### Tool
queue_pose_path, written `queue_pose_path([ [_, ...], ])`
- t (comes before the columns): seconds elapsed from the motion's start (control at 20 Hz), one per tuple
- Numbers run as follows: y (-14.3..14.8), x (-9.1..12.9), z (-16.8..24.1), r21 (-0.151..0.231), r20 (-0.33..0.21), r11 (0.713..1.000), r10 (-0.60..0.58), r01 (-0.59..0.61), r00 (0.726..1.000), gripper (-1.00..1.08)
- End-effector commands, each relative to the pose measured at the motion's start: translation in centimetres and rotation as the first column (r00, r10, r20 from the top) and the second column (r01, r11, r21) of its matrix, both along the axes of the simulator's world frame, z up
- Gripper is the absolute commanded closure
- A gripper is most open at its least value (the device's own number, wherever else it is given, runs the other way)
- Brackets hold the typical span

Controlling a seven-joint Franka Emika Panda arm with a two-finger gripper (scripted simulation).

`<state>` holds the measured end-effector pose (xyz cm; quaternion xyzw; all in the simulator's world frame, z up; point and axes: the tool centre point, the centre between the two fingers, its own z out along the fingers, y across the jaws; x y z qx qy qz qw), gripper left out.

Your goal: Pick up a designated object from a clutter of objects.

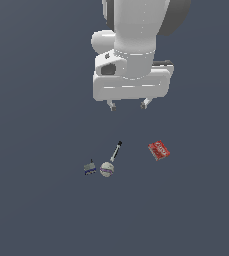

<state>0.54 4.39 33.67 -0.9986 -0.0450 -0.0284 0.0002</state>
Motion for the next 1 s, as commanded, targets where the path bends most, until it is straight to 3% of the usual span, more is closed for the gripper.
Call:
queue_pose_path([
  [0.0, 0.0, 0.0, 0.0, 0.000, 0.000, 1.000, 0.000, 0.000, 1.000, -0.92],
  [0.45, -0.7, 0.3, 0.0, 0.027, -0.004, 1.000, -0.005, 0.005, 1.000, -0.92],
  [0.95, 0.7, 0.9, -2.1, 0.019, -0.008, 1.000, 0.015, -0.015, 1.000, -0.92],
])
